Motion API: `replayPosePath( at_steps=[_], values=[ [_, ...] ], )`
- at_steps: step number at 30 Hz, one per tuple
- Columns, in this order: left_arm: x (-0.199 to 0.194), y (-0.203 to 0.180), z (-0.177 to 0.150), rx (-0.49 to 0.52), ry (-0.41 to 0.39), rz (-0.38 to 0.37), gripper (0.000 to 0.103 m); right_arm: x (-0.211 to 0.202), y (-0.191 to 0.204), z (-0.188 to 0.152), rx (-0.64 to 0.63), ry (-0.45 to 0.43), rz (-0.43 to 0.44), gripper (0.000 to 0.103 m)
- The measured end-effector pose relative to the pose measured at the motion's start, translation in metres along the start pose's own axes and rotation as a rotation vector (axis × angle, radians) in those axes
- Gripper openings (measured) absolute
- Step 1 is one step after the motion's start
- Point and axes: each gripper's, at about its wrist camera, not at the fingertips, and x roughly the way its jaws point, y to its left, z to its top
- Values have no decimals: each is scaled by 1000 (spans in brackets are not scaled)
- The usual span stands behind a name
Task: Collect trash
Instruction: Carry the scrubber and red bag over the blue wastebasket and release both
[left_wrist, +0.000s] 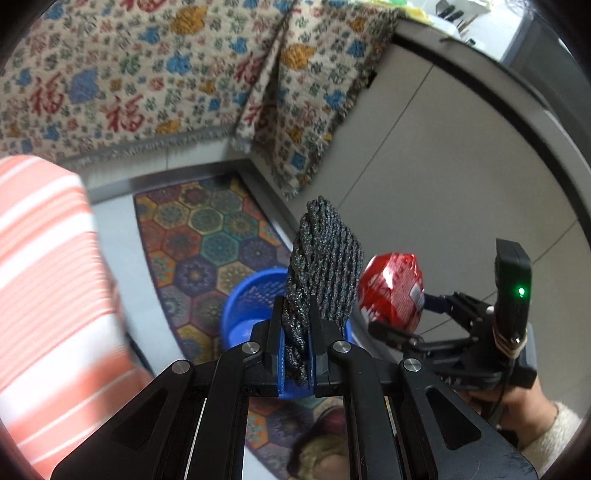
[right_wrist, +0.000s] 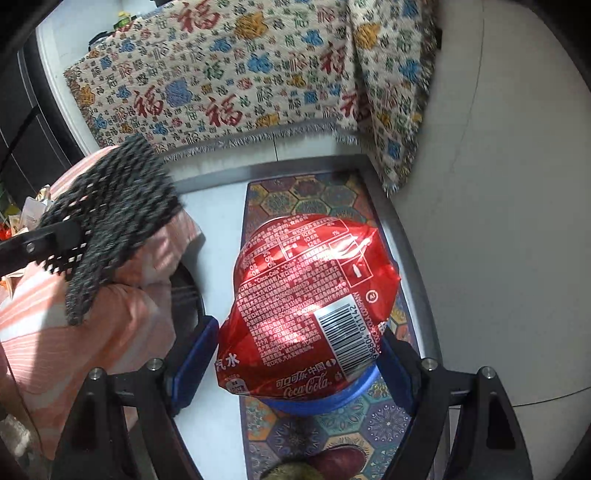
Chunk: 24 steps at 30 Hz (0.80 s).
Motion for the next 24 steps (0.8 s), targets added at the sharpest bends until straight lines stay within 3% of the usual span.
replayPosePath(
  at_steps=[15,17,19,21,24],
  values=[
    [108,-11,5,-33,91,19,9,81,-33,-15,-64,145,44,84],
    [120,-10,7,-41,102,4,22,90,-36,-16,-57,147,48,87],
    [131,-9,8,-40,111,3,54,96,-38,-17,-49,142,52,89],
    [133,-10,8,-28,104,10,62,98,-38,-16,-44,139,48,89],
    [130,-9,9,-29,106,8,63,93,-40,-14,-33,118,42,89]
  ],
)
